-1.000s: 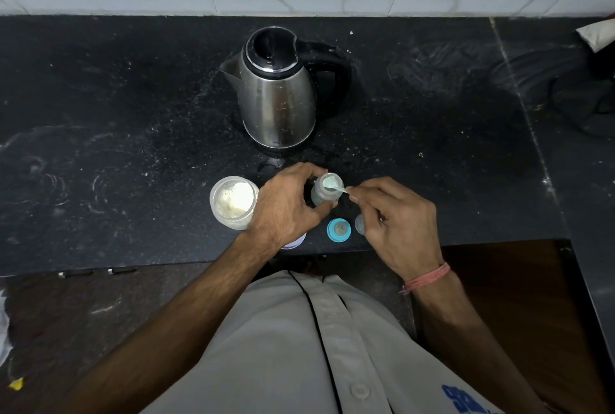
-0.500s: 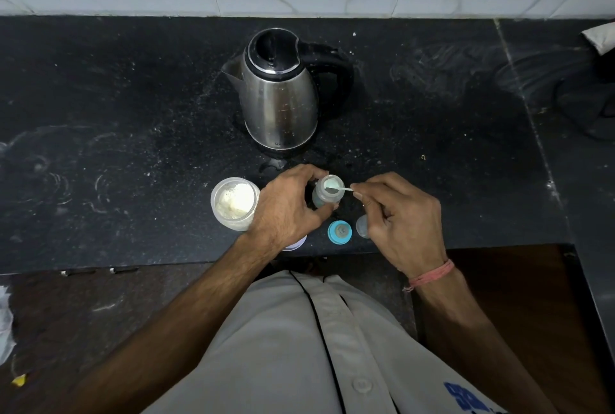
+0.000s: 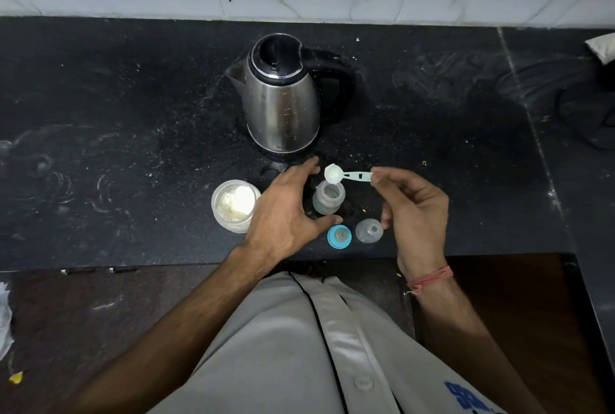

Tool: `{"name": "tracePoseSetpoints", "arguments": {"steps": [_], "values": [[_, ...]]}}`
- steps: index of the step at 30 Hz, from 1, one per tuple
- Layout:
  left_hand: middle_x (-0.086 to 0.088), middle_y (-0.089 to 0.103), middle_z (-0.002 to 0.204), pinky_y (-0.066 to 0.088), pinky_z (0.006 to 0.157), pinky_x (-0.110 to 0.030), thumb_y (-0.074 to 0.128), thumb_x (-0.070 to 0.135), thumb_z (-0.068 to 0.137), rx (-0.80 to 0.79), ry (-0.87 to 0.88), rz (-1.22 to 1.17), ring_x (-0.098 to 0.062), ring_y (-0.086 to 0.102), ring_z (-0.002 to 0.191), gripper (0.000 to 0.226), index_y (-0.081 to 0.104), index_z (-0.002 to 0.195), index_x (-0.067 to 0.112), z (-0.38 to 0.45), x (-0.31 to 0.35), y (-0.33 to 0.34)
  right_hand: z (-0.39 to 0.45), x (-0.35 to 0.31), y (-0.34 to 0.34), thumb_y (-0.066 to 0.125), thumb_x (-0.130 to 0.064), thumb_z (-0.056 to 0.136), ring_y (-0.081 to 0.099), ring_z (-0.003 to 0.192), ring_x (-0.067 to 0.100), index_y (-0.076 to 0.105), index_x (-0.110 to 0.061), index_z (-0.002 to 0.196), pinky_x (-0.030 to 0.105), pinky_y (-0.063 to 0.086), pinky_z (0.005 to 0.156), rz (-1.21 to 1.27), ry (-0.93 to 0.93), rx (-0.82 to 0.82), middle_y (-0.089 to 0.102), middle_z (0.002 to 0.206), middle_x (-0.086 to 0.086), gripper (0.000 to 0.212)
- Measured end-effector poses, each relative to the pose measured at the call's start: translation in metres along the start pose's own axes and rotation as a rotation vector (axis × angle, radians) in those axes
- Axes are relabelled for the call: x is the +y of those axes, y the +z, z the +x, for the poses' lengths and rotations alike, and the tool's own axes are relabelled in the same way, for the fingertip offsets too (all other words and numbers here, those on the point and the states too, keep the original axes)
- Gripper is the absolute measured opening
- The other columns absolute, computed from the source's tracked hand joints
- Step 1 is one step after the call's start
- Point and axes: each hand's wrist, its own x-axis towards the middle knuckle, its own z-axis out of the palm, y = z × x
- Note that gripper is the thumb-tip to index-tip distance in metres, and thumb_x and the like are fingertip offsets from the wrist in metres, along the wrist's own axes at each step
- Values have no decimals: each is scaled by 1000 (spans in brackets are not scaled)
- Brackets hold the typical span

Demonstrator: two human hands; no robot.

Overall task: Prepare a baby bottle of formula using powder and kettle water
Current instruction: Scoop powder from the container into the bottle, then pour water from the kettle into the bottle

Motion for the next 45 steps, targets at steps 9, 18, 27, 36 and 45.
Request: {"name": "tracePoseSetpoints", "arguments": {"steps": [9, 18, 27, 36, 45], "values": [[21, 62, 138, 47, 94, -31, 101, 56, 65, 282, -86, 102, -10, 47, 116, 107, 52, 157, 36, -37, -10, -71, -9, -10, 47, 76, -8, 101, 48, 52, 9, 83, -10, 106, 24, 41, 46, 69, -2, -156, 72, 81, 13, 9], [22, 66, 132, 54, 102, -41, 98, 61, 61, 233, -276, 47, -13, 62, 126, 110, 50, 156, 35, -52, -56, -88, -10, -2, 117, 87, -21, 89, 53, 51, 7, 81, -29, 99, 22, 48, 59, -426, -328, -475, 76, 82, -17, 13], [26, 68, 124, 45, 93, -28, 95, 54, 63, 263, -280, -15, -10, 61, 120, 105, 50, 156, 35, -53, -57, -83, -3, -11, 161, 78, -31, 94, 72, 98, 26, 81, -34, 100, 34, 43, 76, -1098, -585, -714, 79, 98, -5, 8], [8, 60, 150, 44, 116, -36, 100, 69, 59, 288, -164, 88, -16, 47, 141, 120, 50, 160, 26, -45, -22, -89, 32, -28, 119, 83, -27, 93, 59, 54, 0, 84, -29, 108, 17, 45, 60, -568, -466, -439, 79, 86, -14, 15], [10, 51, 159, 46, 122, -38, 104, 39, 69, -115, -94, -150, -9, 51, 145, 111, 45, 162, 29, 7, 40, -23, 118, -46, 59, 77, -31, 100, 69, 76, 0, 77, -25, 113, 26, 62, 77, -381, -352, -43, 76, 100, -8, 14]]}}
